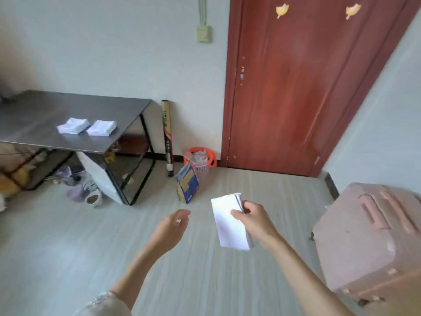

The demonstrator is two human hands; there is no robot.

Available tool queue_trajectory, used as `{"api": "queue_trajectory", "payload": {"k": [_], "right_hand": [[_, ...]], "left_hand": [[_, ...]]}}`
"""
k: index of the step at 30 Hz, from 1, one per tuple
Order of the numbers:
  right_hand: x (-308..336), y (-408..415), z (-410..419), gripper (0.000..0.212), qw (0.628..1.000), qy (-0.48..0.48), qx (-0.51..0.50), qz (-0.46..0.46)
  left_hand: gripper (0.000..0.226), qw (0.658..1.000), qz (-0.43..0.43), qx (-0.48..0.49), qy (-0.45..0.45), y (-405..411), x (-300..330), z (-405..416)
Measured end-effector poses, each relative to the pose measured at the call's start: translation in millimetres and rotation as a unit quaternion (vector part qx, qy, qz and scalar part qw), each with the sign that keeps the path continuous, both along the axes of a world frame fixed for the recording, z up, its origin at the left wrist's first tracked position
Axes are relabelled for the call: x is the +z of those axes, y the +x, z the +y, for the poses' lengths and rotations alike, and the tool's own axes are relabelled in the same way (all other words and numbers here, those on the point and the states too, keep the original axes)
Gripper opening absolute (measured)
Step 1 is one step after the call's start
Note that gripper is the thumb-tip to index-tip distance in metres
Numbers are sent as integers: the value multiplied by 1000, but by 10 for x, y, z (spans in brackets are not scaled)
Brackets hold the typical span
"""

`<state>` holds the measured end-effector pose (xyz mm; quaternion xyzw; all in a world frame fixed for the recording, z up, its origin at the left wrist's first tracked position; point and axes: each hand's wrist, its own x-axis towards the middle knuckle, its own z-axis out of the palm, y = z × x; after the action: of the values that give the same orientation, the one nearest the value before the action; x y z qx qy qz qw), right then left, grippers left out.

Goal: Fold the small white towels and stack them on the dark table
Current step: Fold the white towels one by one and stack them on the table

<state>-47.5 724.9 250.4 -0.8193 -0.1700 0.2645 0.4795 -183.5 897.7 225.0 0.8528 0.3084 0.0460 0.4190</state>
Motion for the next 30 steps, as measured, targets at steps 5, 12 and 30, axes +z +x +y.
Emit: {"api": "queue_trajectory", "payload": {"k": [5,12,30], "right_hand": [[58,-368,1409,21,993,5,112,-28],[164,-413,3321,21,973,20,225,-56],[421,-134,7384,11,919,71,386,20]], "left_hand": [[22,988,-36,135,-66,-749,19,1116],[17,971,-52,222,-68,-1099,-14,2505],[45,897,-206,260,-291,-647,-32,6227]]}}
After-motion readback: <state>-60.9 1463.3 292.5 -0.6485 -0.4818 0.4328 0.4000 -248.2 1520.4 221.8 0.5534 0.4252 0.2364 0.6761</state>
